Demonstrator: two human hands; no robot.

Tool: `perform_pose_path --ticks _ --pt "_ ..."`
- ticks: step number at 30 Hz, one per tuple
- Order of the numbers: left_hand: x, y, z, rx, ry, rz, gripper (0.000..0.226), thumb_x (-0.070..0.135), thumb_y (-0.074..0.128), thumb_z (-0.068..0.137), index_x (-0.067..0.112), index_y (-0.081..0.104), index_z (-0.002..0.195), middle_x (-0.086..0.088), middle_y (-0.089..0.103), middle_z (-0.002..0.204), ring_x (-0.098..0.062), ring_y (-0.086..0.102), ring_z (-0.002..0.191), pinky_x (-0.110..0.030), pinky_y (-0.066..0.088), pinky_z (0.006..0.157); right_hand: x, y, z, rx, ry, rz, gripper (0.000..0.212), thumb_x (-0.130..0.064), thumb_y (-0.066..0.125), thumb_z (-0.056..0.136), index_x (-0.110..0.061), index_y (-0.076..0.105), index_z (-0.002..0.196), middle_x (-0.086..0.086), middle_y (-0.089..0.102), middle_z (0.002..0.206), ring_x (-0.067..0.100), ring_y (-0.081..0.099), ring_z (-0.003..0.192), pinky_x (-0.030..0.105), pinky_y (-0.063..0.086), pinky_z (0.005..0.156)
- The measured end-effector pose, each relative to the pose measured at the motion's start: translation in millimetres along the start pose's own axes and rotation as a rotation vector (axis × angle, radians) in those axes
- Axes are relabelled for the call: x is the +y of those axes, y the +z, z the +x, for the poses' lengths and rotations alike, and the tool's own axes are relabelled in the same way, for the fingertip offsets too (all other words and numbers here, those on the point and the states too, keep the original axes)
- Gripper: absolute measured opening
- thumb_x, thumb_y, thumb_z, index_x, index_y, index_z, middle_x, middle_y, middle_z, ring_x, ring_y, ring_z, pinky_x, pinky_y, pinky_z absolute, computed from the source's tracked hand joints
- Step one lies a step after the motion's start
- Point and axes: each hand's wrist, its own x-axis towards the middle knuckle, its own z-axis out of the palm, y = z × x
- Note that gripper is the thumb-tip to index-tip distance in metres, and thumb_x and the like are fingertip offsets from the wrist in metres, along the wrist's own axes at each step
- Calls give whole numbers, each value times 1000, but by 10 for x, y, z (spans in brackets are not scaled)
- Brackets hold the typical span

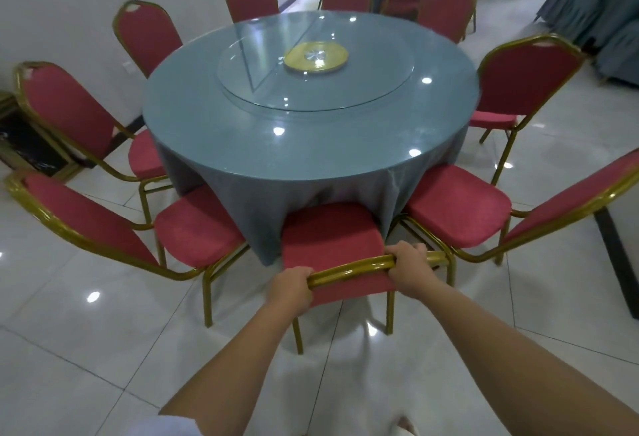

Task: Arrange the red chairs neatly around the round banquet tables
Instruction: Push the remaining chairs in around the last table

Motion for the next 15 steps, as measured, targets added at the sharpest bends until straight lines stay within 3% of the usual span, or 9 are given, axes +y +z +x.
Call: perform_pose_path --ticks 6,11,15 --pt "-25 65 -17 -18 -53 -81 32 5 46 84 33 60 93 4 64 82 -17 62 77 -35 53 68 0 24 -12 28 27 -10 29 -7 50 83 -33 58 95 -5 46 105 26 35 118 53 42 93" --pt "-190 8 111 -8 -113 -115 35 3 43 81 33 62 84 5 65 77 -15 63 73 -35 53 68 -212 90 32 -39 72 -58 36 -10 49 82 -34 57 108 -3 46 121 27 28 131 64 34 98" --pt "-226 25 140 30 -114 -89 34 4 42 86 33 59 78 4 63 75 -16 62 73 -36 52 68 -192 27 22 -139 -5 33 47 -14 51 81 -40 51 121 -7 38 135 27 21 135 60 33 101"
